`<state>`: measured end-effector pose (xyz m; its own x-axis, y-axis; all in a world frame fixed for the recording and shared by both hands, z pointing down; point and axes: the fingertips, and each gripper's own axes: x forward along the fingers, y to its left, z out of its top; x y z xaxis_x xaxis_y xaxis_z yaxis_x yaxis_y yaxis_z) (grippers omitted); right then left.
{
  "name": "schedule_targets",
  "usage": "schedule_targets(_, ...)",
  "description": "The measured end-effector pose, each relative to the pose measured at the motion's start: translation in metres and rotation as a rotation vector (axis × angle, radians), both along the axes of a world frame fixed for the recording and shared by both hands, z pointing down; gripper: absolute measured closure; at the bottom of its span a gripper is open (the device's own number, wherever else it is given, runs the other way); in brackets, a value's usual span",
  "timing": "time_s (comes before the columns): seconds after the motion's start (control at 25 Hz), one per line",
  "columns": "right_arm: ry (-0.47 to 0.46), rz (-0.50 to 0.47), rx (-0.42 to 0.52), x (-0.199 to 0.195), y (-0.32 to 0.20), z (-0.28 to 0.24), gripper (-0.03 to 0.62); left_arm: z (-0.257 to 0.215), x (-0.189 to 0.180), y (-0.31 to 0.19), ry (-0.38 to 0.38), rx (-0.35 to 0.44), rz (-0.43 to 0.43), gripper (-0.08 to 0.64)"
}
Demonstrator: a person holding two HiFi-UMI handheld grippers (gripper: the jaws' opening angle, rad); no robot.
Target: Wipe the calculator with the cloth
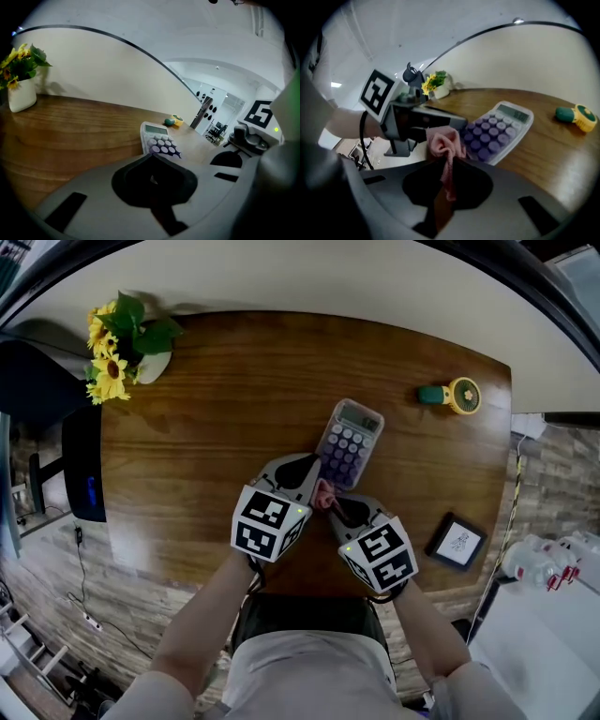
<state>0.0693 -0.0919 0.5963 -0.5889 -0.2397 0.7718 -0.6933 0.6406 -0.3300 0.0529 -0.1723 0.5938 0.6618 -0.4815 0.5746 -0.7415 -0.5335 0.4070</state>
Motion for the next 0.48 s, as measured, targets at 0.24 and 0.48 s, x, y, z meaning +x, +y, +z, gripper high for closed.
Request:
schedule_targets(0.24,-0.068,0.123,0.074,0.016,-0.03,-0.038,0.552,-0.001,0.001,0.001,0.002,-0.002,0.009,0.557)
schedule_targets(0.48,-0.082,0.172,0.235,0.005,-0.108,-0.058,0.549,-0.002,0.002,0.001,-0.001,0.009,0.005,0.557)
